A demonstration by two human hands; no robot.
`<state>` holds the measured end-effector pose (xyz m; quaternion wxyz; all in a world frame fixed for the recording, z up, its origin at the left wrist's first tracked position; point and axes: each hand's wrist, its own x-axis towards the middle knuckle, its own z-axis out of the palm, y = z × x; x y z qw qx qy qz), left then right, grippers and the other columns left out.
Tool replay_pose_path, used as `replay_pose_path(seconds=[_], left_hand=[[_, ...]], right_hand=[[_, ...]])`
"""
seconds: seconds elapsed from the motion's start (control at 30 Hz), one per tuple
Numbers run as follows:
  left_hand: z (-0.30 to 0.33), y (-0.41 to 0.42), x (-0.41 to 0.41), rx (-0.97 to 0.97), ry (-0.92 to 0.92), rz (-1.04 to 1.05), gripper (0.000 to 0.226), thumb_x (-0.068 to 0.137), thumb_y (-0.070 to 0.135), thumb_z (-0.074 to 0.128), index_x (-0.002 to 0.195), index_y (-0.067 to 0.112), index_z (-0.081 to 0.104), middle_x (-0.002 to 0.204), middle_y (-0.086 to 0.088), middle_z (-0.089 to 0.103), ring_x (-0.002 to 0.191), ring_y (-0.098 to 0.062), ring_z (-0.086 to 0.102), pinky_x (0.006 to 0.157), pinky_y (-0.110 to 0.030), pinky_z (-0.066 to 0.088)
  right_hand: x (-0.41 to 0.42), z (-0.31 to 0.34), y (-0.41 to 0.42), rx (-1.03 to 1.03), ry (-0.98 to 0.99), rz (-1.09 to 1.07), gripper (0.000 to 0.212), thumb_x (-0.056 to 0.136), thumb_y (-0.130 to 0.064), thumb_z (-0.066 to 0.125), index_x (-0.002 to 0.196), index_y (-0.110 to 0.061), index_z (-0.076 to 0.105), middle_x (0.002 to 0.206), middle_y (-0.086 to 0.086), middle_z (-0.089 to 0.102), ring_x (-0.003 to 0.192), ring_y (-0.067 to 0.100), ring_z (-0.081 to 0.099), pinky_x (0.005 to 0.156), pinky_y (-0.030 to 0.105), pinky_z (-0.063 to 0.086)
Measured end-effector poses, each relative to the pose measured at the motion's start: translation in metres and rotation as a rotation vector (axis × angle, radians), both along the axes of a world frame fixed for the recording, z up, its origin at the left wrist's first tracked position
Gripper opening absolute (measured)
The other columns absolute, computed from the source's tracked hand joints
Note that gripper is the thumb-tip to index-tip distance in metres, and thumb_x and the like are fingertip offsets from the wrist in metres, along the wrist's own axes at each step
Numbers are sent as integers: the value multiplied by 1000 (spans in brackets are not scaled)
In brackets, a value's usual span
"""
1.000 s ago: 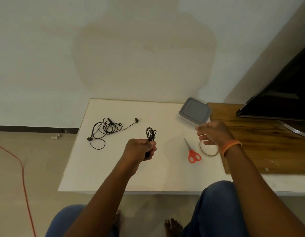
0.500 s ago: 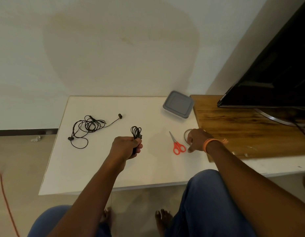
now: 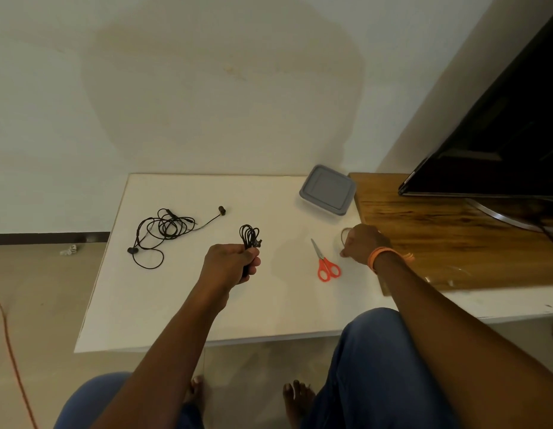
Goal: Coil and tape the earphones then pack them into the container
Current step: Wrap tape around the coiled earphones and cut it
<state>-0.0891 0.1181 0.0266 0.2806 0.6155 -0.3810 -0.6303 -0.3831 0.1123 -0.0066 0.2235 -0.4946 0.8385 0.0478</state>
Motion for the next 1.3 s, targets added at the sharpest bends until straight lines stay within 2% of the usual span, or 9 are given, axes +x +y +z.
replay_pose_path(seconds=[0.1,0.23,0.37,0.47,0.57,0.7,0.9,1.07,1.3], left_hand=[[2,-3,1,-23,46,2,14,93,15,65,91,4,74,80,-9,73,68,-16,63,70,-29,54],[9,-4,2,-77,155,3,18,95,15,62,101,2,73,84,-8,75,82,-21,70,74,-30,55],[26,7,3,-220,151,-34,21,97,21,59,107,12,74,103,1,76,98,-18,68,98,-39,51],[46,21,10,-318,195,-23,23,96,20,58,112,13,73,110,9,74,90,3,63,103,-34,45],[62,38,30,-435,220,-152,16,93,22,62,102,25,76,117,15,70,105,4,62,91,-21,49],[61,54,53,-635,-113,-426,20,82,50,62,94,43,76,133,24,55,123,0,53,95,-22,47],[59,44,59,-574,104,-278,19,90,4,64,90,16,78,107,4,73,99,-7,66,76,-16,50],[53,38,49,-598,27,-321,14,91,12,65,96,13,77,104,6,73,99,-10,66,76,-14,47],[39,35,38,-711,-185,-343,13,92,15,66,96,21,77,102,14,70,92,-7,64,76,-17,45]], right_hand=[[4,27,2,-267,-443,-387,30,79,-30,79,85,-3,67,80,9,67,72,21,60,59,24,43],[32,65,8,-301,-1180,-773,14,80,-27,76,87,-17,69,76,-1,67,70,13,54,64,30,42],[73,96,5,-241,-1420,-870,14,79,-27,77,81,-17,67,66,-2,65,64,12,53,66,29,40],[106,109,10,-157,-1497,-842,15,73,-28,79,77,-17,68,66,-3,65,63,11,54,64,28,39],[137,117,19,-42,-1554,-766,19,64,-30,81,76,-18,71,68,-3,65,64,12,54,64,28,38],[159,118,30,-111,-1508,-419,13,65,-29,79,71,-19,74,79,2,70,83,19,56,77,35,40],[161,110,29,-199,-1418,-257,24,62,-30,78,78,-14,70,81,2,69,79,17,53,71,34,37],[162,101,29,-173,-1388,-293,29,56,-34,77,76,-15,68,74,-2,66,79,16,49,73,35,36],[144,98,22,-157,-1242,-253,51,56,-50,79,89,-12,76,90,4,70,83,19,58,72,35,41]])
